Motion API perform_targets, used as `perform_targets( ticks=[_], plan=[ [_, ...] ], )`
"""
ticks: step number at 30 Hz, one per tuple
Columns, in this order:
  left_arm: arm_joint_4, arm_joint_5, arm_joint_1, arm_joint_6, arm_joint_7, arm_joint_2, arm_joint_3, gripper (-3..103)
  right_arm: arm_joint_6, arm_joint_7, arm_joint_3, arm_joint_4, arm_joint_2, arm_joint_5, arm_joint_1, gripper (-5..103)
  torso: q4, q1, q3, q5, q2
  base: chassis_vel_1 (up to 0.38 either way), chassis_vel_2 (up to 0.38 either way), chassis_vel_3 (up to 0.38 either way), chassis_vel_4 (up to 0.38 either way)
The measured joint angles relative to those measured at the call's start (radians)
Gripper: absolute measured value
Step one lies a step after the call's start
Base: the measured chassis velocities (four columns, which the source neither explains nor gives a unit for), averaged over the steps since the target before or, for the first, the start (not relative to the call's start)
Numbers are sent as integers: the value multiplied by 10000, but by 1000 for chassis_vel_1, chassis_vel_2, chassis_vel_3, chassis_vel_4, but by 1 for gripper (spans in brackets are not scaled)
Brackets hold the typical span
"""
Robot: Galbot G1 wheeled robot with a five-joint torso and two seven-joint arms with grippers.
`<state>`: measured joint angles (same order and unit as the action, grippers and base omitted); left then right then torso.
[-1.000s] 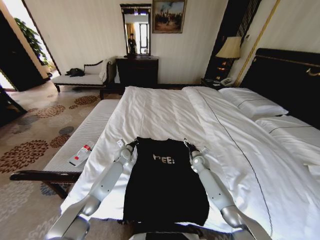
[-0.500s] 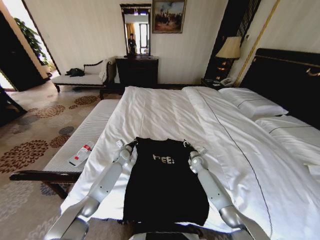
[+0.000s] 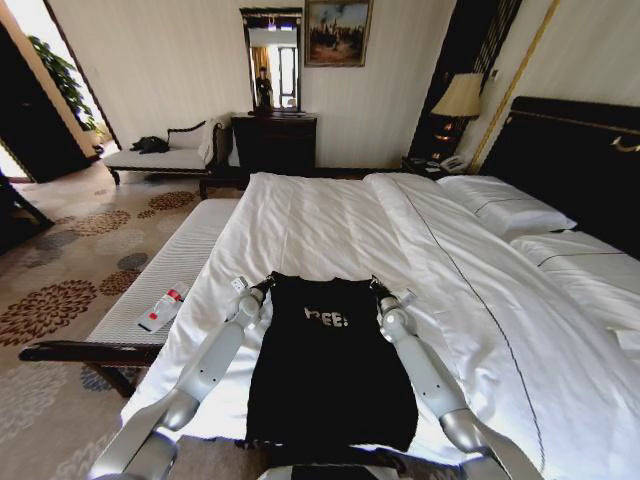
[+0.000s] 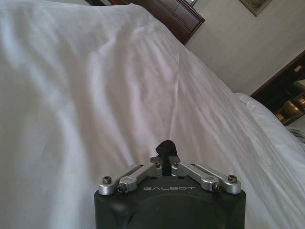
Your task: Fold the clothes on the bed.
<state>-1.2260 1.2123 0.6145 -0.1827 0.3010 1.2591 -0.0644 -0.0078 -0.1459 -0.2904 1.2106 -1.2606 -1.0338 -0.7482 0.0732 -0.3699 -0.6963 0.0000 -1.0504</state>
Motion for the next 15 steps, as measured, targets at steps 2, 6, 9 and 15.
perform_targets(
  ticks=[2, 6, 9, 15],
  plan=[
    [-27, 6, -26, 1, -5, -12, -31, 3, 36, 26, -33, 127, 10, 2, 1, 1, -1, 0, 0, -1, 0, 0, 0, 0, 0],
    [-221, 250, -498, 1, -14, -166, -175, 3, 325, 209, -186, 850, 204, -72, 226, 1, 0, 0, 1, -2, -1, 0, 0, 0, 0],
    [-277, 462, -973, 38, -55, -309, -236, 3, 412, 218, -182, 1336, 420, -466, 529, 1, -1, 0, 1, -1, -1, 0, 0, 0, 0],
    [-151, 856, -1927, 195, -305, -528, -239, 3, 627, 165, 61, 1569, 778, -1034, 1199, 1, -2, -1, 0, 0, 0, 0, 0, 0, 0]
  ],
)
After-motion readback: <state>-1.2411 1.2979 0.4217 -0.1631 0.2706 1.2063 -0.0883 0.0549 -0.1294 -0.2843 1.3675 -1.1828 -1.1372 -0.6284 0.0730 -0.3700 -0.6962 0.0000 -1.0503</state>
